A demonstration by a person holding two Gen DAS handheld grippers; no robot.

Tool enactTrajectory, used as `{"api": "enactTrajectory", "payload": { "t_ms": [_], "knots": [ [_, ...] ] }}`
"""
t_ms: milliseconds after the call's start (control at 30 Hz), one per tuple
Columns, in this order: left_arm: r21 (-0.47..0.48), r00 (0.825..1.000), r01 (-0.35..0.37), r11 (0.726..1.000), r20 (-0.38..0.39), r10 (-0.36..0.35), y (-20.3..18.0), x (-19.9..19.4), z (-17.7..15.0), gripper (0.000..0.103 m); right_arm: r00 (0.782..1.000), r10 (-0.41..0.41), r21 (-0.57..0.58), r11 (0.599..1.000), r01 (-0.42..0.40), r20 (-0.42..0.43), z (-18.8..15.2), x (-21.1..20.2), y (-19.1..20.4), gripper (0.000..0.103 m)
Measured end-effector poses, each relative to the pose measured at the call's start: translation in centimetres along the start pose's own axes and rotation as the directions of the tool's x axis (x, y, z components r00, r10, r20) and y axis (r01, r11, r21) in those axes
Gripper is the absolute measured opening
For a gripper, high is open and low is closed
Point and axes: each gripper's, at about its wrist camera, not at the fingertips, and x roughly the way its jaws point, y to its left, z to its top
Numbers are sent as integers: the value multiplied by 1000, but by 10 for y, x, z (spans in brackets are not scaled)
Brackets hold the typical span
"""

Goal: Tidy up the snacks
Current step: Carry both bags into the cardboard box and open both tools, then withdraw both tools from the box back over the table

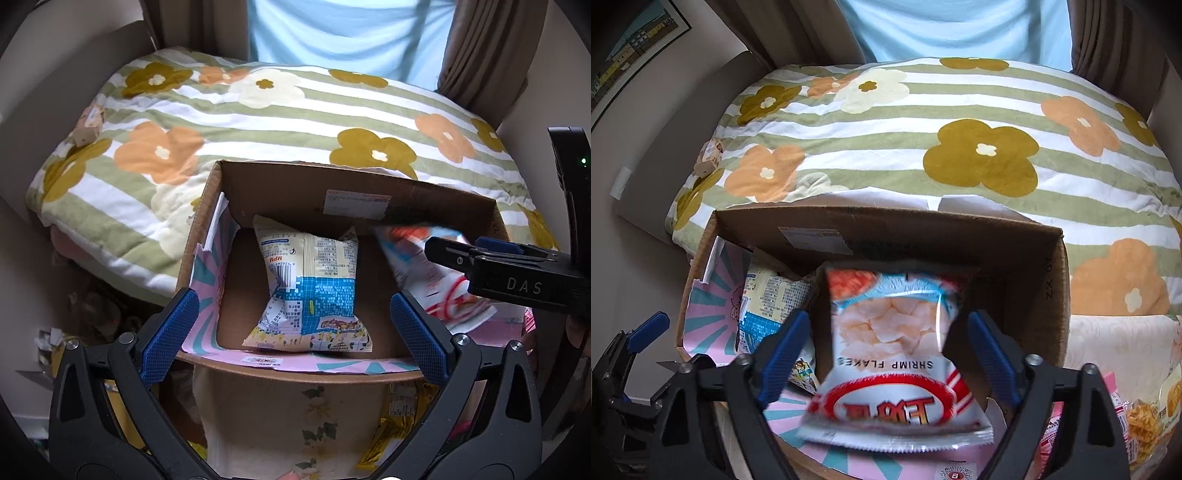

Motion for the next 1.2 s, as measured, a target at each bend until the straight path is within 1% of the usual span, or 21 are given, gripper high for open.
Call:
{"api": "enactTrajectory", "payload": {
  "t_ms": [167, 400, 533, 667, 933, 1067, 1200],
  "knots": [
    [-9, 1000, -10, 1000, 3, 10, 4, -10, -10, 103, 998, 25, 8, 1000, -25, 54, -6, -14, -3, 95],
    [-20, 1000, -17, 1000, 22, 17, -5, -30, -21, 103, 997, 42, 10, 999, -43, 72, -18, -40, -8, 95],
    [-15, 999, -19, 1000, 41, 19, -17, -48, -31, 103, 997, 26, -4, 1000, -26, 78, -31, -64, -16, 95],
    [-9, 998, -19, 1000, 60, 19, -34, -66, -40, 103, 997, 12, -25, 1000, -10, 82, -46, -93, -26, 95],
    [10, 996, 0, 1000, 91, -1, -72, -98, -63, 103, 987, -57, -103, 992, 74, 152, -84, -156, -56, 95],
    [18, 994, 22, 1000, 103, -23, -96, -113, -81, 103, 984, -65, -93, 992, 81, 165, -108, -178, -75, 95],
    [22, 993, 40, 999, 106, -42, -116, -125, -102, 103, 985, -53, -70, 995, 65, 167, -133, -194, -94, 95]
  ]
}}
